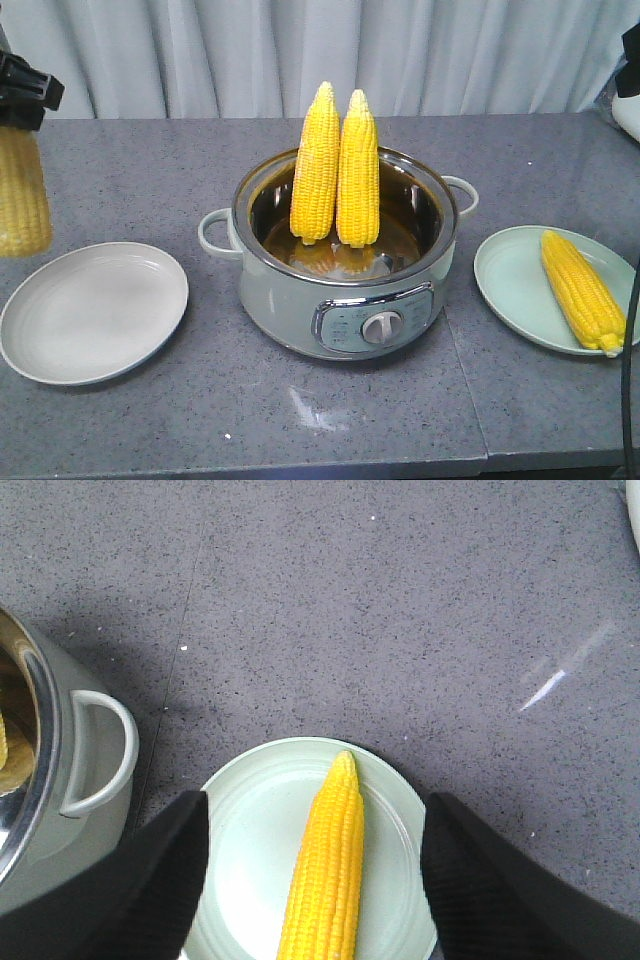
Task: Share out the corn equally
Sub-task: 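Lower the left gripper's corn cob onto the cream plate, then open the left gripper and raise it away from the cob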
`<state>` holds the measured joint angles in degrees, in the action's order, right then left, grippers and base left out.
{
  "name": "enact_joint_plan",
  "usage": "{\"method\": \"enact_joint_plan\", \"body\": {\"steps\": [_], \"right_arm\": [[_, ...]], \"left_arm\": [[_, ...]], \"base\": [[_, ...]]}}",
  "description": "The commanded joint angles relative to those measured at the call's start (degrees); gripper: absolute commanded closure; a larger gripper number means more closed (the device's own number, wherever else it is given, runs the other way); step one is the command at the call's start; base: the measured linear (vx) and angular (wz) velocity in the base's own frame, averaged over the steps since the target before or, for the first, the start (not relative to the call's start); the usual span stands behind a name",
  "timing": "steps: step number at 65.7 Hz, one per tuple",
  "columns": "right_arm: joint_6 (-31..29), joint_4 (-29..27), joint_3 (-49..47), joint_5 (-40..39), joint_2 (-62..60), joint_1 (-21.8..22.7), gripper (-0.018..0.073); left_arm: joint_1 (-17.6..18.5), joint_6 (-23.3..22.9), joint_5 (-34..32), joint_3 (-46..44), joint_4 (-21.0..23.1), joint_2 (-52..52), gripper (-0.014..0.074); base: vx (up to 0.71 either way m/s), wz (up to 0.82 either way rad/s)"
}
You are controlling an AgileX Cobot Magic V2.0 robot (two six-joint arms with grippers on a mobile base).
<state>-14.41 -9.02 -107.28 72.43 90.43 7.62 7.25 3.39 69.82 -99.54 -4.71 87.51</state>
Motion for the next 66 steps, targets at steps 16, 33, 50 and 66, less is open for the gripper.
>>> {"method": "enact_joint_plan", "body": {"steps": [16,33,50,66], "right_arm": [[-0.17,-0.61,-1.65,0.23,-2.34,0.15,0.0104],[-0.17,-0.61,-1.65,0.23,-2.34,0.15,0.0104],[-0.17,-0.61,-1.65,0.23,-2.34,0.15,0.0104],[-0.17,-0.61,-1.65,0.23,-2.34,0.15,0.0104]], "left_arm": [[0.86,2.10,1.44,-1.43,7.16,3.07,0.0466],[0.86,3.30,1.44,3.92,3.79,5.16,0.0467],[0.86,3.40,1.23,8.60,4.71,7.79,0.0458],[0.86,3.32,1.43,8.93,5.80,12.05,0.0426]], "base": [[0.00,0.00],[0.00,0.00],[0.00,0.00],[0.00,0.00]]}}
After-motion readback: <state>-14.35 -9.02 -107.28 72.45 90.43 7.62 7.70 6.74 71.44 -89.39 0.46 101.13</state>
